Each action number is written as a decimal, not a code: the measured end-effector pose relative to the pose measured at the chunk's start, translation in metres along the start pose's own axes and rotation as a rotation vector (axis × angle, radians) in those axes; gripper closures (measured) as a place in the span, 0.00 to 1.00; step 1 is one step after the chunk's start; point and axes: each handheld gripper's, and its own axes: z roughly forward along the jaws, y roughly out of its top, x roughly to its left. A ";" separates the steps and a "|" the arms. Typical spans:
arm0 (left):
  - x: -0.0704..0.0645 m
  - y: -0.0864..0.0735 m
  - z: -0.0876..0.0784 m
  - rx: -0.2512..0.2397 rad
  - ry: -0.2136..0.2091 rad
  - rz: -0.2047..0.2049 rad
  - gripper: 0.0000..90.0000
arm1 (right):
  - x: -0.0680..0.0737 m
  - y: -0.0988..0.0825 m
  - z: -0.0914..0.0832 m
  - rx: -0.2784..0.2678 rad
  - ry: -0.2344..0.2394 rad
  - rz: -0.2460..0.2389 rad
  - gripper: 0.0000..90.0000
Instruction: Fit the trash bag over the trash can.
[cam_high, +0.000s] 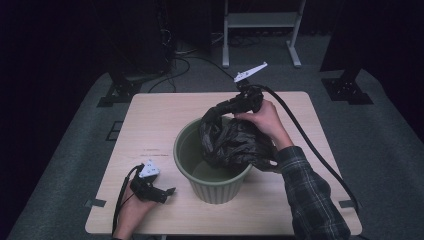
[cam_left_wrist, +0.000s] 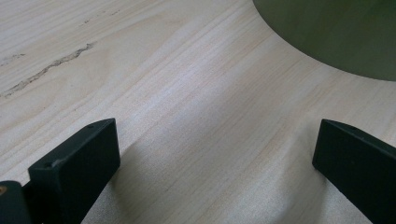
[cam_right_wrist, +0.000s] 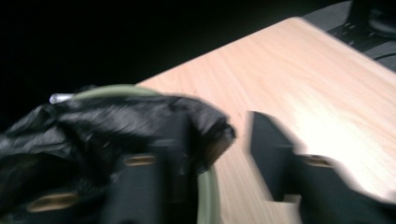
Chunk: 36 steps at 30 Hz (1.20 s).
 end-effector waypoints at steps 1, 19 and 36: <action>0.000 0.000 0.000 0.000 0.000 0.000 0.00 | 0.002 0.000 0.000 -0.009 0.002 -0.012 0.92; 0.000 0.000 0.000 -0.001 0.000 0.000 0.00 | 0.052 0.003 -0.009 0.038 0.078 -0.117 0.63; 0.000 0.000 0.000 -0.001 0.001 0.000 0.00 | 0.058 -0.067 -0.106 -0.083 -0.058 -0.061 0.51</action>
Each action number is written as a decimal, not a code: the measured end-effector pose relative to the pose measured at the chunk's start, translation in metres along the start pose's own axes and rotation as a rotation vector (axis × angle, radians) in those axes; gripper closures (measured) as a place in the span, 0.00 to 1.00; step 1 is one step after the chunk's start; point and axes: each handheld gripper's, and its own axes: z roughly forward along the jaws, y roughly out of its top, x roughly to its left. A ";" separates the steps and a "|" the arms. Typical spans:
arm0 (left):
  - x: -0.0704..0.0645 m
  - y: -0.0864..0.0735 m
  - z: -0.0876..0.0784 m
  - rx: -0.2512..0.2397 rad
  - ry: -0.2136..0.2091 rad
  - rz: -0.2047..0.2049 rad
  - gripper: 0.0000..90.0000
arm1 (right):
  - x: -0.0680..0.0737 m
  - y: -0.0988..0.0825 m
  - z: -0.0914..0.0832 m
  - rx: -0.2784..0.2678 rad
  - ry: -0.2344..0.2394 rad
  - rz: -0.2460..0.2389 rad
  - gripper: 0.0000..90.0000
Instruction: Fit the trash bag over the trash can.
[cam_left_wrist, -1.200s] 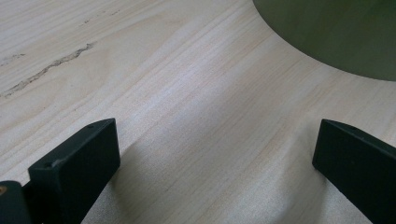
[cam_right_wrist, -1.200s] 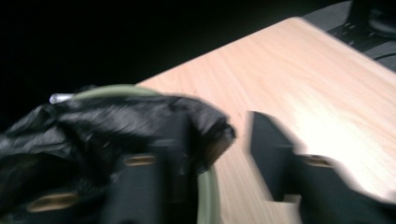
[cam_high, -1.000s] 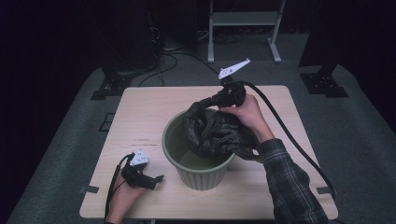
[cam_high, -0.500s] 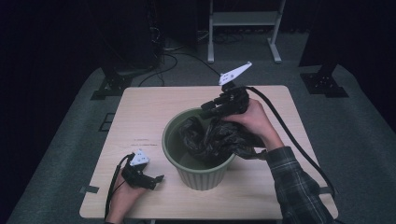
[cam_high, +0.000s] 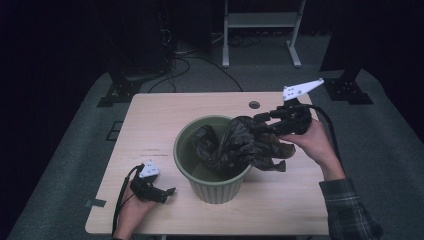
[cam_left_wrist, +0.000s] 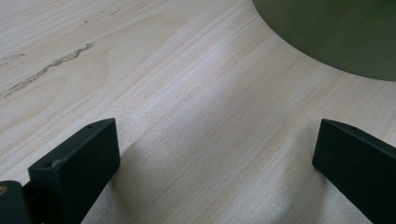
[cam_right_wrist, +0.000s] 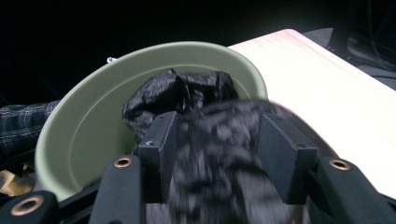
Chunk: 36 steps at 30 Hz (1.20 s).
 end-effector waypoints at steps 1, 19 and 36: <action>0.000 0.000 0.000 0.000 0.000 -0.001 0.00 | 0.000 -0.004 -0.004 -0.006 -0.003 0.007 0.50; 0.000 0.000 -0.001 0.003 -0.005 0.004 0.00 | -0.002 -0.090 -0.057 -0.053 -0.093 0.111 0.45; 0.006 0.001 -0.012 -0.043 -0.062 0.014 0.00 | -0.004 -0.113 -0.059 -0.061 -0.069 0.122 1.00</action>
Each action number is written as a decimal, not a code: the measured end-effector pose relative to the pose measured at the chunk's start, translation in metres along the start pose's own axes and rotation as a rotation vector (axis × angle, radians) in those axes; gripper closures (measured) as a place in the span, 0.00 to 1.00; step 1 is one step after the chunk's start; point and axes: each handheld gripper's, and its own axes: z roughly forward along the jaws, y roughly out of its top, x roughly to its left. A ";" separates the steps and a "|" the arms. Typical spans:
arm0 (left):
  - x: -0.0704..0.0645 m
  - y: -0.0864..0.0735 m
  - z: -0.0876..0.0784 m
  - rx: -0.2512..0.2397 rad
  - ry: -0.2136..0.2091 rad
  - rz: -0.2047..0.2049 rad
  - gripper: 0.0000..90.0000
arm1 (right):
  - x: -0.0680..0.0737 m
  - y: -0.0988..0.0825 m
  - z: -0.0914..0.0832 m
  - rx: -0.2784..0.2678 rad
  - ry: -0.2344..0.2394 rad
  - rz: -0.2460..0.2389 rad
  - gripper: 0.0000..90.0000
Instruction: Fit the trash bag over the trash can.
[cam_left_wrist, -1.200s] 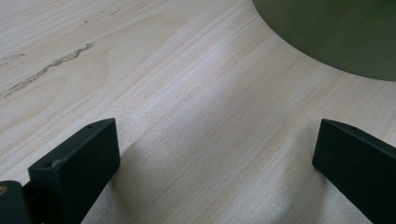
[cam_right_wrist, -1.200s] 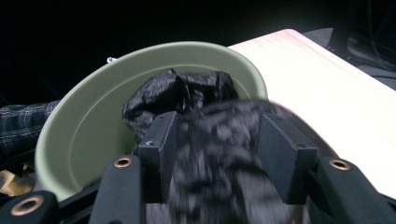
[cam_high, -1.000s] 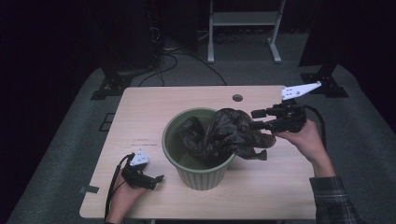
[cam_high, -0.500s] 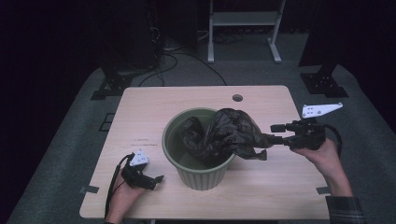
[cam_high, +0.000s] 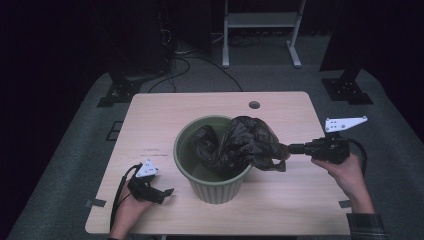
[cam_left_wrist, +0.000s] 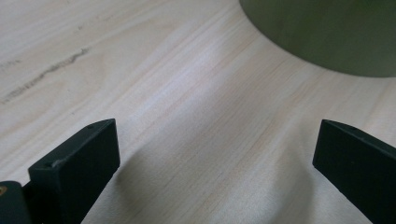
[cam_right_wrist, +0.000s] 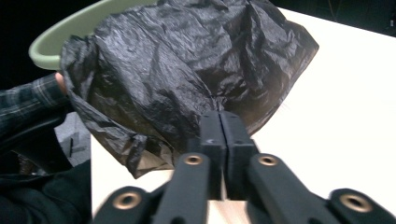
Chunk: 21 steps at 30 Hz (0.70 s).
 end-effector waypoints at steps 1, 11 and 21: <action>0.000 0.001 -0.002 -0.017 -0.011 -0.008 0.00 | 0.000 0.001 -0.001 -0.005 0.003 0.000 1.00; -0.001 0.033 -0.048 -0.142 -0.172 0.041 0.00 | 0.009 0.027 -0.003 -0.053 0.030 -0.045 1.00; -0.007 0.075 -0.081 -0.215 -0.294 0.131 0.04 | 0.020 0.056 0.017 -0.057 0.081 -0.099 1.00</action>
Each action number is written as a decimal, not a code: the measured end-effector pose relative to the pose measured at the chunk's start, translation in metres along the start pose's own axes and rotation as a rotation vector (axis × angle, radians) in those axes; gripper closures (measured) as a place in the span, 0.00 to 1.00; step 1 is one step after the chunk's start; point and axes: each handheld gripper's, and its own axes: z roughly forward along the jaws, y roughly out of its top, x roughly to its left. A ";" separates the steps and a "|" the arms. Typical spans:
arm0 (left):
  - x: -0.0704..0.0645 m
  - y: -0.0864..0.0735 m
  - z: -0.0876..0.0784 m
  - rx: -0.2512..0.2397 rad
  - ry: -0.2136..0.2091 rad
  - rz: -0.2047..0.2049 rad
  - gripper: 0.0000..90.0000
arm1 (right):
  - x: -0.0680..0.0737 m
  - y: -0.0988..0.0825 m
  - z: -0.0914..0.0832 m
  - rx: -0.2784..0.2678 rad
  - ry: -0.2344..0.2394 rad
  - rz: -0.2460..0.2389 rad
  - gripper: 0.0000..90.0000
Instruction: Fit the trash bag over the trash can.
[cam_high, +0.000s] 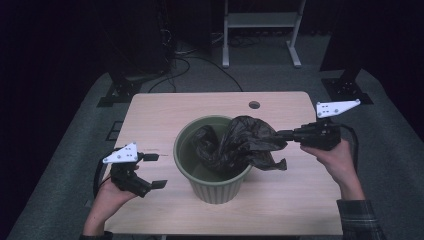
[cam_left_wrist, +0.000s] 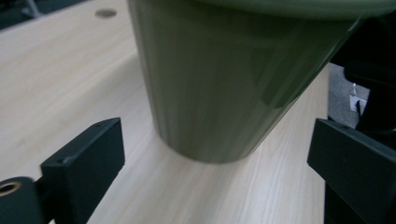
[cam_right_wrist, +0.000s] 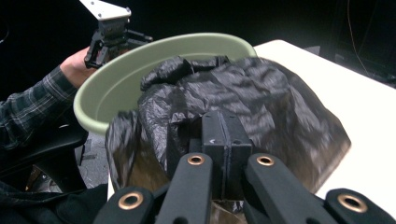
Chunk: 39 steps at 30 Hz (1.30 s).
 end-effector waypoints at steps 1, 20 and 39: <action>0.000 0.006 -0.001 -0.012 -0.008 0.005 0.04 | 0.001 0.002 0.002 -0.004 0.005 -0.004 1.00; -0.013 0.081 0.024 -0.059 -0.101 0.122 0.05 | 0.019 0.047 0.068 0.031 0.094 -0.091 1.00; -0.019 0.108 0.063 -0.018 -0.138 0.147 0.11 | 0.033 0.067 0.120 0.080 0.136 -0.128 1.00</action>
